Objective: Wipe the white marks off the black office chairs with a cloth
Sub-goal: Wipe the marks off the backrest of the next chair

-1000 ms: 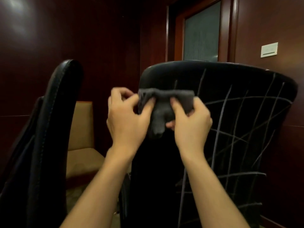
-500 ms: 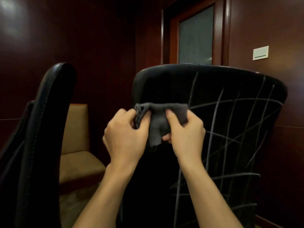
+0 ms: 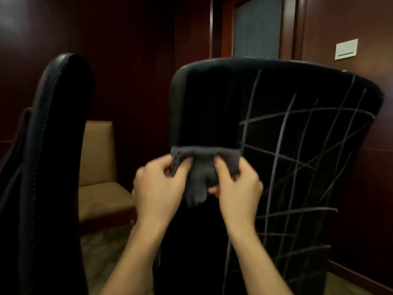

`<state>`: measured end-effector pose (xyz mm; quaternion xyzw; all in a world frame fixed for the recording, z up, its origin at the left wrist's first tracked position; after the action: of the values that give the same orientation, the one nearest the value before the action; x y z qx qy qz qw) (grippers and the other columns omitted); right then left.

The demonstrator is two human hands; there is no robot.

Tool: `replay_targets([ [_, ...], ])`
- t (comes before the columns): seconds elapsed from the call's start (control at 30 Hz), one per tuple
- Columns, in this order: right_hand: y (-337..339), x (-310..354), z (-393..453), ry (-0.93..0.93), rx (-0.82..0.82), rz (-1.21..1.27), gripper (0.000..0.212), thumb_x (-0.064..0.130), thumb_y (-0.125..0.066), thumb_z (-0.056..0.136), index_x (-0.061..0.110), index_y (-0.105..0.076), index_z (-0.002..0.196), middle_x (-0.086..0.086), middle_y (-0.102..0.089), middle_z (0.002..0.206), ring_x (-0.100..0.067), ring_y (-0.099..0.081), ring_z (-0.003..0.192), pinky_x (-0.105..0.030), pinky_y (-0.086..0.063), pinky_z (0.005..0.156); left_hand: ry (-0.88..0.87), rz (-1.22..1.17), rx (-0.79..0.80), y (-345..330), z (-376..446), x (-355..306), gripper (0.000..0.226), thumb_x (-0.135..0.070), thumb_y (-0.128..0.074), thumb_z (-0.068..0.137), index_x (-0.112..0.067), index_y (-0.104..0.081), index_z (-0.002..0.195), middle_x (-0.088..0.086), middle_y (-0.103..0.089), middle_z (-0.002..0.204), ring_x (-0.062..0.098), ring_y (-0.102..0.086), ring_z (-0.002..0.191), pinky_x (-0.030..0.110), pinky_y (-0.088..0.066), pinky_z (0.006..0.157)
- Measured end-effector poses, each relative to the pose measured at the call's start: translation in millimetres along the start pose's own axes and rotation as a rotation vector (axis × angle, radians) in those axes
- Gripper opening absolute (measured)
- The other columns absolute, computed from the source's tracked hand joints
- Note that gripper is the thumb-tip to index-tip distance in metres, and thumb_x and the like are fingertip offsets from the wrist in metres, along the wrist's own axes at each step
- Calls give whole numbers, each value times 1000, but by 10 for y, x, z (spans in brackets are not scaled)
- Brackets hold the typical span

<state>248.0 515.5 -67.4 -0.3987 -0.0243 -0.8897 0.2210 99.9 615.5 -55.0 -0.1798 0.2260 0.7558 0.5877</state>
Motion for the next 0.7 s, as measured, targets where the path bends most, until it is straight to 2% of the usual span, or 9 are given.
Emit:
replay_targets([
  [0.07, 27, -279, -290, -92, 56, 9, 11, 31, -69, 91, 23, -68, 83, 8, -69, 65, -1, -66, 54, -40, -59, 63, 108, 109, 16, 6, -404, 199, 41, -68, -57, 80, -27, -64, 75, -4, -57, 55, 32, -68, 77, 40, -50, 58],
  [0.13, 29, -422, -436, -163, 93, 41, 9, 29, -69, 91, 25, -69, 83, 9, -71, 69, -4, -68, 58, -37, -61, 61, 189, 169, 30, -1, -606, 262, 39, -64, -60, 80, -27, -61, 67, -6, -55, 53, 31, -67, 77, 38, -48, 59],
  [0.27, -50, -228, -196, -143, 50, 187, 11, 24, -71, 90, 18, -69, 81, -1, -70, 70, -18, -72, 63, -33, -59, 53, 80, 107, -46, 50, -323, 31, 42, -63, -61, 80, -27, -50, 61, -5, -47, 51, 33, -62, 67, 39, -42, 53],
  [0.37, -115, -9, 3, -110, 116, 259, 12, 25, -70, 91, 19, -67, 81, 0, -67, 63, -20, -72, 58, -36, -60, 57, 1, 45, -104, 140, -46, -112, 48, -57, -65, 80, -20, -45, 58, -5, -44, 49, 35, -57, 64, 40, -39, 53],
  [0.43, -111, -78, -68, -100, 134, 243, 11, 26, -70, 91, 21, -66, 82, -1, -69, 68, -18, -72, 62, -34, -60, 58, 12, 39, -85, 119, -121, -31, 47, -55, -66, 81, -20, -45, 58, -5, -44, 49, 31, -56, 61, 39, -37, 52],
  [0.5, -95, -387, -315, -146, 113, 230, 11, 27, -72, 90, 22, -67, 82, -3, -71, 76, -19, -73, 68, -35, -61, 58, 99, 41, -61, 52, -413, 232, 44, -55, -68, 82, -23, -47, 59, -4, -45, 49, 26, -55, 59, 37, -33, 50],
  [0.57, -69, -808, -689, -228, 88, 165, 12, 34, -73, 87, 23, -68, 82, 0, -71, 75, -18, -72, 69, -42, -61, 60, 188, 66, -24, -22, -831, 564, 46, -50, -72, 82, -23, -43, 57, -3, -43, 48, 23, -54, 55, 37, -31, 49],
  [0.63, -27, -1207, -1096, -299, 91, 68, 16, 35, -73, 86, 21, -66, 80, 5, -70, 71, -13, -71, 66, -47, -60, 63, 262, 78, 36, -93, -1301, 912, 49, -40, -76, 83, -24, -40, 54, -5, -40, 46, 16, -46, 47, 34, -30, 48],
  [0.7, 33, -1517, -1464, -374, 110, 3, 18, 30, -72, 87, 19, -63, 77, 7, -69, 68, -7, -69, 60, -49, -59, 63, 399, 100, 110, -127, -1751, 1215, 43, -36, -77, 84, -24, -48, 55, -8, -43, 44, 8, -40, 43, 33, -30, 46],
])
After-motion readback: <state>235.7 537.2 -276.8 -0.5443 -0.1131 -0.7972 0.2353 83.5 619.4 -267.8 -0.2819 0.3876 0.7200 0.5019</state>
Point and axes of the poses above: each hand's wrist, its own z-axis towards the middle knuckle, its own y-axis out of the back of the hand, x = y × z, the point moved 5 cm from there along z, towards the middle knuckle
